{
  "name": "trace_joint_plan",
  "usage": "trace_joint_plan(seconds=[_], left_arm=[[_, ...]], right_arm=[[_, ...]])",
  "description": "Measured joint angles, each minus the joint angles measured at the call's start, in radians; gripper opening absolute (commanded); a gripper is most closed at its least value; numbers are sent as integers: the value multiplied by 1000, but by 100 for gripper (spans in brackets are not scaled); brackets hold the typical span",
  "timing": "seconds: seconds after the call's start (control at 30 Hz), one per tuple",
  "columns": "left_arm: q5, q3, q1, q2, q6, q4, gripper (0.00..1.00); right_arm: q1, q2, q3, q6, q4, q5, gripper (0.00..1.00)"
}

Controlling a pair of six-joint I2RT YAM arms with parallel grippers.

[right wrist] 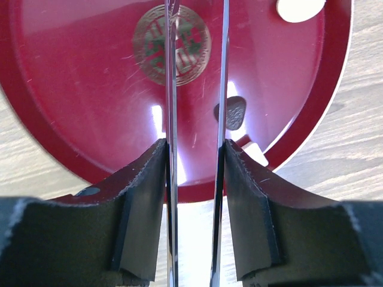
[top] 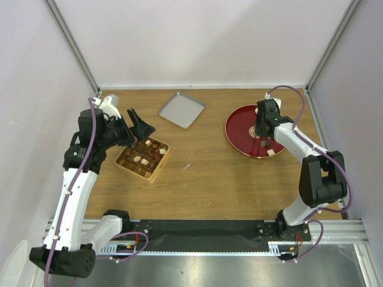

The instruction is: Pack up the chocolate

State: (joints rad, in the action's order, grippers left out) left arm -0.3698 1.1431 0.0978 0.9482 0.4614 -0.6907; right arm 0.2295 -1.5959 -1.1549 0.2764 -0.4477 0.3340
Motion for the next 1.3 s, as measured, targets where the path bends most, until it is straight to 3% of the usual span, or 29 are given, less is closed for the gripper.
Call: trace_joint_plan(seconds=[0.53, 1.3], left_arm=[[10, 35, 0, -2, -3, -18, 100], [68, 113, 0, -4, -26, -50, 100]], right_arm=[[-43, -97, -101, -10, 12, -21, 48], [-48, -72, -52, -17, 10, -63, 38]])
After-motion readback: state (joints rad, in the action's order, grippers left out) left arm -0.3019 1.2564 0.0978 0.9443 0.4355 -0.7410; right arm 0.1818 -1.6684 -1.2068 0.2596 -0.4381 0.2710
